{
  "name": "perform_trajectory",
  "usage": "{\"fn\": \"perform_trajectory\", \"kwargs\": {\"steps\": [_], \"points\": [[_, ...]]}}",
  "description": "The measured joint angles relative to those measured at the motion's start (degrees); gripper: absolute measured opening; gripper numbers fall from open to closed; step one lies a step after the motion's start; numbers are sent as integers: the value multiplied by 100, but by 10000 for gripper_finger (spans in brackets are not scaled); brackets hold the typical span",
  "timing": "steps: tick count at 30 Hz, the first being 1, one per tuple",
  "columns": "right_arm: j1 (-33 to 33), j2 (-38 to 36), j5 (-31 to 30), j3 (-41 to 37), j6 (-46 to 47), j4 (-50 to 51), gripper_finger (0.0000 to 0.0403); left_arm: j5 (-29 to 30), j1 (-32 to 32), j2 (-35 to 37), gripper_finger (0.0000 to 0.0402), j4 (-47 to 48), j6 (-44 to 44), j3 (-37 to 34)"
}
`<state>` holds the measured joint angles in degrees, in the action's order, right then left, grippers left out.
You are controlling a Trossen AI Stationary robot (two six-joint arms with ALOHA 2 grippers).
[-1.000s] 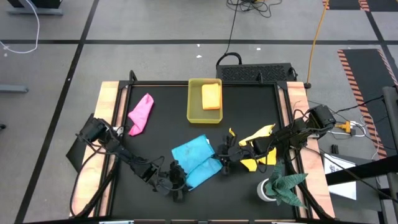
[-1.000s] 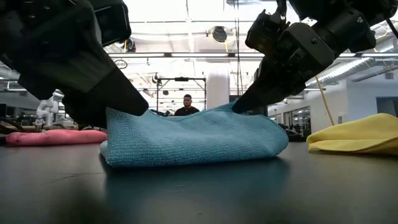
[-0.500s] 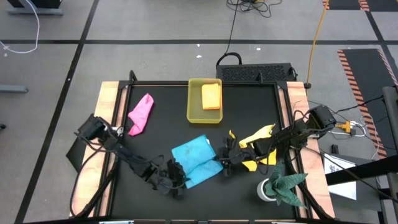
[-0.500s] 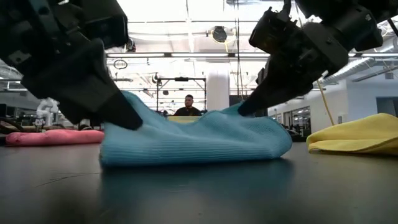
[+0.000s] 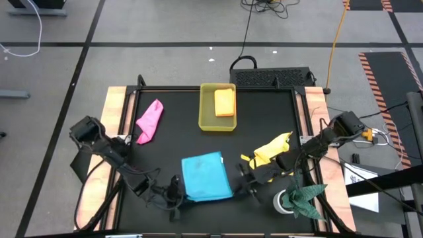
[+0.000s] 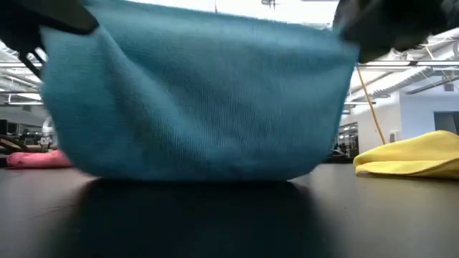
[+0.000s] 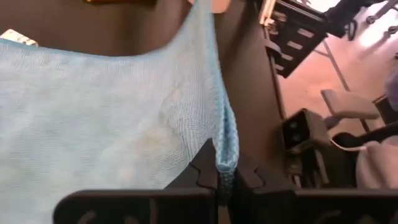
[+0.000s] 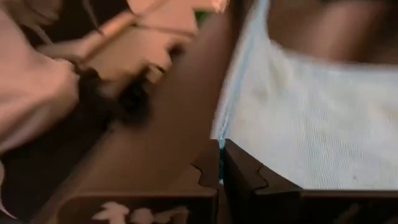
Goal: Fold microfiber towels
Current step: Fold the blue towel
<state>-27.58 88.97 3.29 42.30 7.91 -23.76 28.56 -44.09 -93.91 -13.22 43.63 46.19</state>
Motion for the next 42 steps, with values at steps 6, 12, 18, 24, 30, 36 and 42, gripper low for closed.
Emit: {"fn": "perform_trajectory", "kwargs": {"steps": [6, 12, 18, 24, 30, 36, 42], "points": [[-50, -59, -664, 0, -39, -516, 0, 500, -25, 1, 13, 446, 127, -1], [456, -53, -1638, -2, 8, -381, 0, 841, 106, 2, 5, 1842, 1009, -2], [1124, 90, -1646, -2, -19, -375, 0, 1086, 288, 2, 15, 3020, 1753, 2], [1536, 561, -1631, 2, -11, -598, 0, 1047, 581, 2, 8, 3785, 1853, 2], [1786, 756, -1651, 2, 17, -687, 0, 979, 845, 0, 14, 4025, 1704, -4], [1812, 748, -1486, 0, 121, -475, 0, 965, 998, 0, 11, 3958, 1473, -7], [1664, 706, -636, 0, 643, -280, 0, 760, 990, -2, 19, 3593, 1212, -11]]}}
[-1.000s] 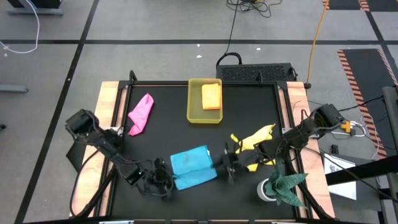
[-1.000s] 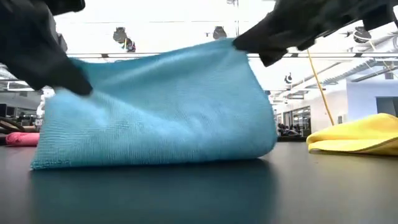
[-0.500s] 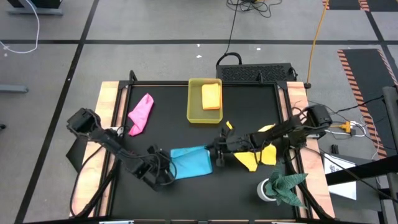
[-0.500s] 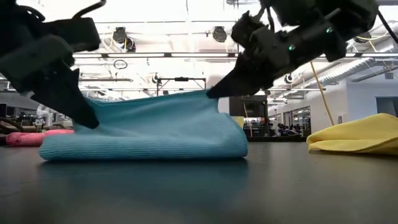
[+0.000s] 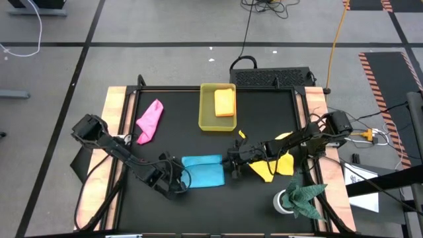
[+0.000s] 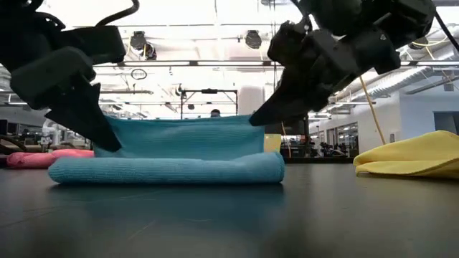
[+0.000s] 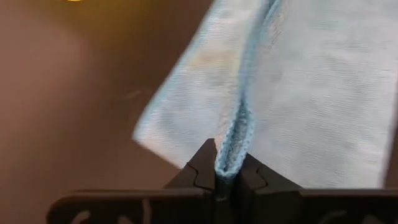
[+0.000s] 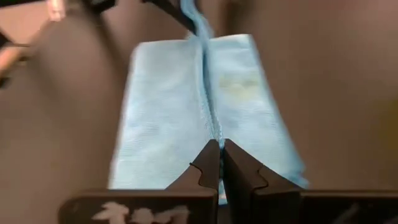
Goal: Fold microfiber towels
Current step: Fold the blue towel
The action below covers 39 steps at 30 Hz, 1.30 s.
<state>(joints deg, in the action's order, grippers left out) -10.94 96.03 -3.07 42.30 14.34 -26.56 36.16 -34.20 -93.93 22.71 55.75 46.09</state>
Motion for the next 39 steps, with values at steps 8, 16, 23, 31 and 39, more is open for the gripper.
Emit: {"fn": "perform_trajectory", "kwargs": {"steps": [8, 16, 23, 31, 39], "points": [[-310, -2, 1180, 0, 152, -502, 0, -627, -156, 127, 12, -779, -313, 2], [-274, 33, -175, 0, 132, -253, 0, -117, -93, 334, 9, -128, 111, 2], [63, 416, -297, 0, 143, -248, 0, -186, 259, 21, 7, -21, 305, -90], [347, 756, -308, 0, 145, -431, 6, -190, 332, -72, 46, -52, 181, -103], [387, 662, -314, -2, 7, -233, 73, -361, 375, -57, 115, 71, 157, -101]]}}
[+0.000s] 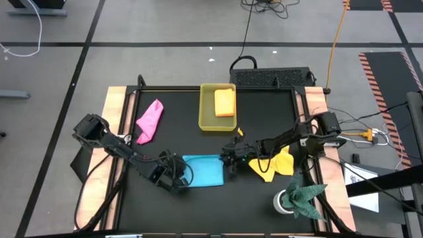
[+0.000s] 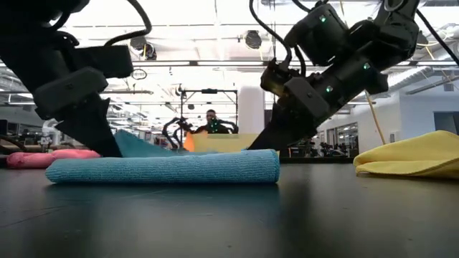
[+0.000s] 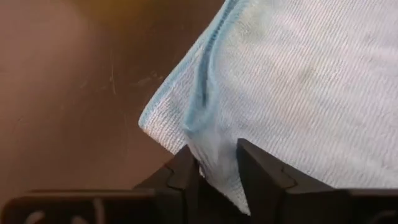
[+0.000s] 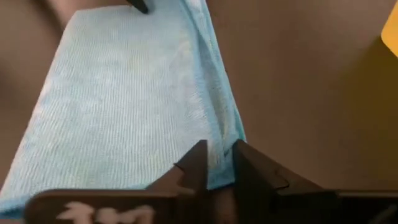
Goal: Fold microfiber towels
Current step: Fold the blue towel
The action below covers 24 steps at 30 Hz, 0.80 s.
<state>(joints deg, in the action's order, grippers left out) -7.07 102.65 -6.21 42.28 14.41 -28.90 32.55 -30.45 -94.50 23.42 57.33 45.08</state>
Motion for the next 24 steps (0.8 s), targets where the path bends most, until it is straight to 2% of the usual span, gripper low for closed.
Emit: {"fn": "perform_trajectory", "kwargs": {"steps": [3, 7, 9, 11, 15, 19, 24], "points": [[19, -345, -333, 2, -53, 433, 107, -139, 29, 161, 135, 368, 164, 0], [4, -886, -897, 2, -17, 913, 135, 147, 1, 349, 142, 574, 428, 2], [-89, -1014, -630, 4, -68, 815, 139, 343, -16, 422, 142, 459, 398, 4], [-225, -1017, 28, 3, -145, 599, 137, 495, -41, 431, 142, 299, 274, 4], [-560, -683, 1042, 7, -208, -234, 112, 590, -22, 407, 143, -145, -52, 4], [-787, -131, 1252, 8, -362, -1055, 66, 567, 85, 249, 143, -156, -114, 2], [-828, 354, 1680, 31, -445, -1079, 6, 660, 234, -112, 143, -216, -174, 0]]}}
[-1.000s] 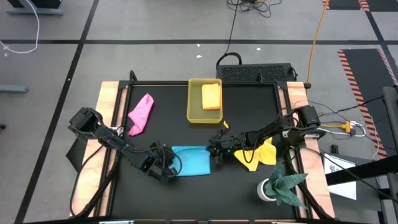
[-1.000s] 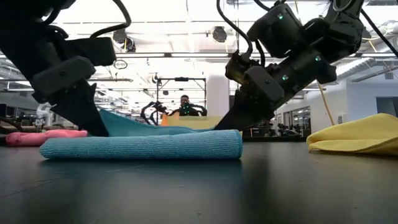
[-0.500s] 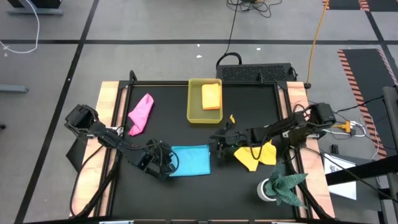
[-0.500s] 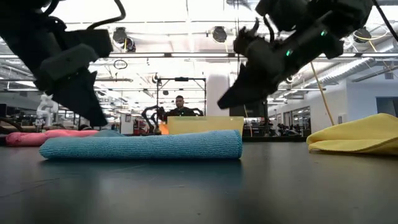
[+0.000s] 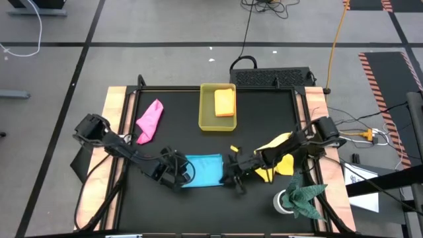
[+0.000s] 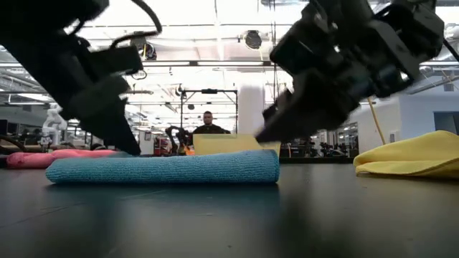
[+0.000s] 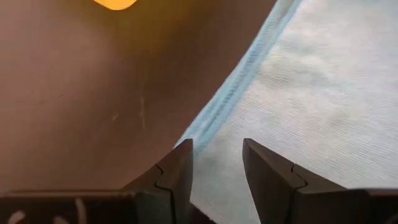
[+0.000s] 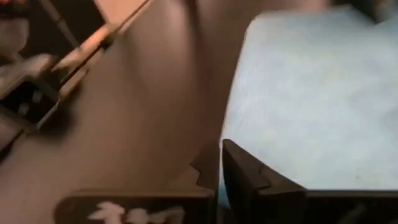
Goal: Fold microfiber towels
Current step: Fold the blue towel
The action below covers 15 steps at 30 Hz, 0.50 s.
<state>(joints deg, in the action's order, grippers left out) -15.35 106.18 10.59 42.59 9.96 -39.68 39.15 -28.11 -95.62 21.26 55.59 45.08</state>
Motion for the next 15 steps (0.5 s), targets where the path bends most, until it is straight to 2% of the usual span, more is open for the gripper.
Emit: {"fn": "perform_trajectory", "kwargs": {"steps": [5, 10, 15], "points": [[-2, 19, 322, 0, 36, 650, 9, 17, 112, -311, 143, -21, 12, -4], [-24, -330, 456, 0, -25, 1120, 2, 16, 82, -202, 143, -39, -5, 2], [-85, -635, 294, 53, 105, 219, 1, 42, -14, 44, 143, -180, -177, 11]]}}
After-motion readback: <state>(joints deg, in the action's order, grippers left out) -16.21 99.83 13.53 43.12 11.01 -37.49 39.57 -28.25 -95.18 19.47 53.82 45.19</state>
